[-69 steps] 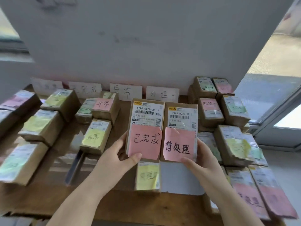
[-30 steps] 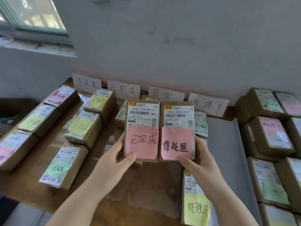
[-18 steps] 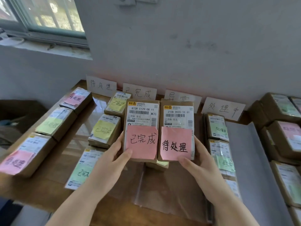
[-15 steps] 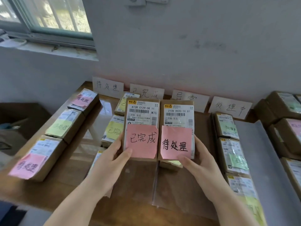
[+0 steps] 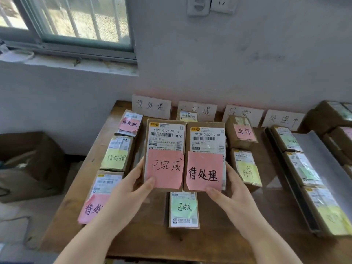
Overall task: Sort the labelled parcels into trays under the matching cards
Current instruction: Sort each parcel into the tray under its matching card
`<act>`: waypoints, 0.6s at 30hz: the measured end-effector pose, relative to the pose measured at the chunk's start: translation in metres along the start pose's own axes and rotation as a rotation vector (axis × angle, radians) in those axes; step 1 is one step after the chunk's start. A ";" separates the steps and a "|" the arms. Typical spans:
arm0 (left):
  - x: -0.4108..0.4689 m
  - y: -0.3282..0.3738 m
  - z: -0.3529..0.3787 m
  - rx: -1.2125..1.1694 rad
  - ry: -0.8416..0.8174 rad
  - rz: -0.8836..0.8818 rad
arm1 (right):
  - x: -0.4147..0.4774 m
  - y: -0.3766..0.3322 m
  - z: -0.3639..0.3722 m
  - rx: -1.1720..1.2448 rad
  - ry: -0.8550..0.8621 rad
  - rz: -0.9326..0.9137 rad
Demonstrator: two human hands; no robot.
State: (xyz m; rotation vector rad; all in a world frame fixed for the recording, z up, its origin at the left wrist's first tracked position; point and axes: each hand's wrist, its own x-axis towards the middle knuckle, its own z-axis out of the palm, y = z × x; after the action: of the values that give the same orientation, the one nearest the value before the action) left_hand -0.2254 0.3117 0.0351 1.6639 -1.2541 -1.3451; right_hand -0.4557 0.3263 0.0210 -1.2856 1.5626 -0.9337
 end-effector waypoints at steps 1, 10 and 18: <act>0.003 -0.001 -0.003 0.006 -0.006 -0.004 | 0.001 -0.002 0.003 -0.006 0.000 0.006; 0.038 -0.013 -0.008 -0.026 -0.008 -0.065 | 0.033 -0.003 0.007 0.059 -0.056 0.043; 0.086 0.001 -0.002 -0.076 0.080 -0.068 | 0.093 -0.004 0.003 0.103 -0.121 0.050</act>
State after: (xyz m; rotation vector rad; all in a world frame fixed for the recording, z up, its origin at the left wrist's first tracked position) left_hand -0.2222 0.2305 0.0076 1.7042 -1.0963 -1.3356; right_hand -0.4585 0.2343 0.0084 -1.2030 1.4279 -0.8773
